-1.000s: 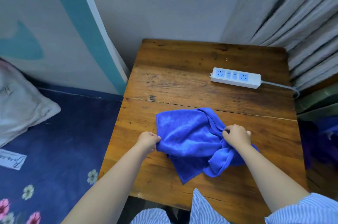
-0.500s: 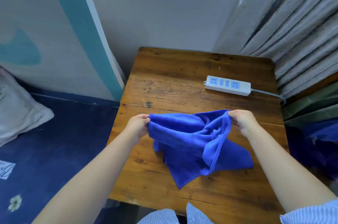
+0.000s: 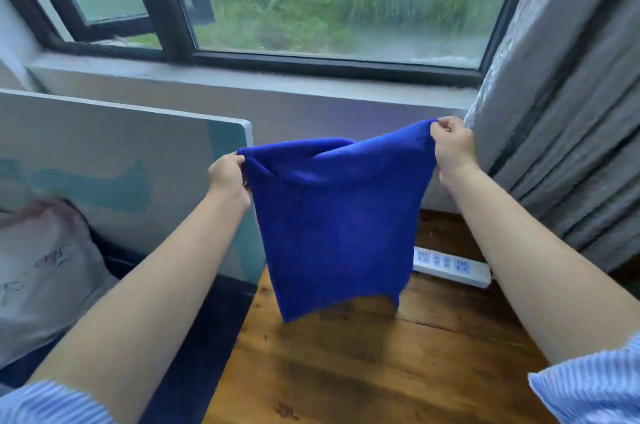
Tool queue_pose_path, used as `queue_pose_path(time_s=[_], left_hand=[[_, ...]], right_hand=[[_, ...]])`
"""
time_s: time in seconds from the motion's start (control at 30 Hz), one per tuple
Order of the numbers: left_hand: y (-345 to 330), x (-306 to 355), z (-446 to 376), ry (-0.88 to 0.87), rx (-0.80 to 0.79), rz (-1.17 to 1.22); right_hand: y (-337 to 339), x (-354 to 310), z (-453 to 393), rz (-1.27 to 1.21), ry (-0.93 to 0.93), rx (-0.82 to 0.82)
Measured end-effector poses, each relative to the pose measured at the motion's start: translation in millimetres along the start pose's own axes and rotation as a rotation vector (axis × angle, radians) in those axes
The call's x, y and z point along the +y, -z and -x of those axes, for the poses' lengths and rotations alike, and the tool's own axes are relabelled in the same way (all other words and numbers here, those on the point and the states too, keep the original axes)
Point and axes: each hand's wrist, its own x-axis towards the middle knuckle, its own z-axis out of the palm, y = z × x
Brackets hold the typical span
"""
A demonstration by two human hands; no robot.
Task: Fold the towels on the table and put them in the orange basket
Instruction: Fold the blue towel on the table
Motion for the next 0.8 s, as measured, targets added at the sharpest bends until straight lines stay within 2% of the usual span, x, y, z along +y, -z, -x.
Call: queue_pose_path(time_s=[0.1,0.17,0.3,0.37,0.5,0.67,0.8], left_hand=[[2.1,19.3,-1.4,-0.105,0.008,-0.031],[10.3,22.4,-1.8,-0.121,0.034,-0.096],[35.1,-10.1,-1.3,0.02,0.024,-0.341],[46.6,-30.9,-3.4,0.1,-0.052,-0.543],[84.2,-75.7,-4.0,0.111,-0.222,-1.255],[129.0,-138.2,17.7,0.183,-0.452,-1.717],[171.2,-190.1,39.1,0.275,-0.618,-1.94]], right_hand=[[-2.5,-19.4,1.8,0.099,0.136,0.008],[0.1,-19.9,9.1,0.171,0.152,0.001],[2.7,20.3,34.5,0.443,0.04,-0.093],[6.3,48.3,46.9,0.539,-0.04,-0.16],[11.9,116.9,82.0,0.615,-0.227,-0.297],[31.7,198.7,145.2,0.751,-0.461,-0.406],[48.2,243.7,193.3,0.874,-0.588,-0.475]])
